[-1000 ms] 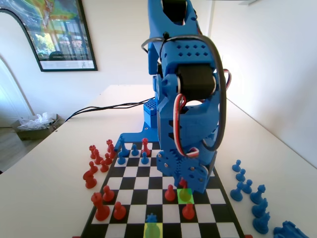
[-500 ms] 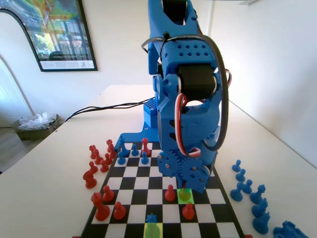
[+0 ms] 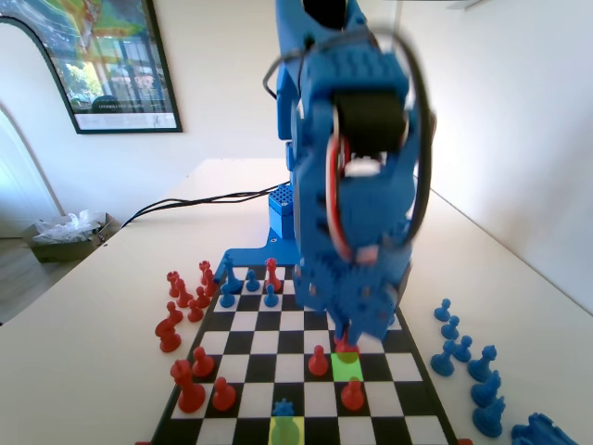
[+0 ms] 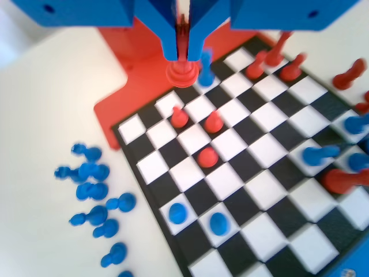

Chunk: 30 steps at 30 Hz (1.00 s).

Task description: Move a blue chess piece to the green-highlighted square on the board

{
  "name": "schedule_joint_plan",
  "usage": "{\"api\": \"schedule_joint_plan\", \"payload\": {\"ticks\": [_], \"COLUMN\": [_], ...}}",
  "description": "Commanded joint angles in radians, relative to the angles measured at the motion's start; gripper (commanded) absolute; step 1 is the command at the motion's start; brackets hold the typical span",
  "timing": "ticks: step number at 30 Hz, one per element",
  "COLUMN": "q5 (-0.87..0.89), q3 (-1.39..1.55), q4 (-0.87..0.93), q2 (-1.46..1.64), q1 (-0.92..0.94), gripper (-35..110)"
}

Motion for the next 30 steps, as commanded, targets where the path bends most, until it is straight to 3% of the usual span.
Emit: {"api": "schedule_joint_plan", "payload": {"ticks": [1, 10, 30], "q5": [-0.041, -0.210, -0.514], "q3": [0.035, 0.209, 0.339], "q4": [0.040, 0.083, 0.098], "q2": [0.198, 0.353, 0.302], "q1": [0.072, 0.370, 0.853], "gripper": [1, 1, 1]}}
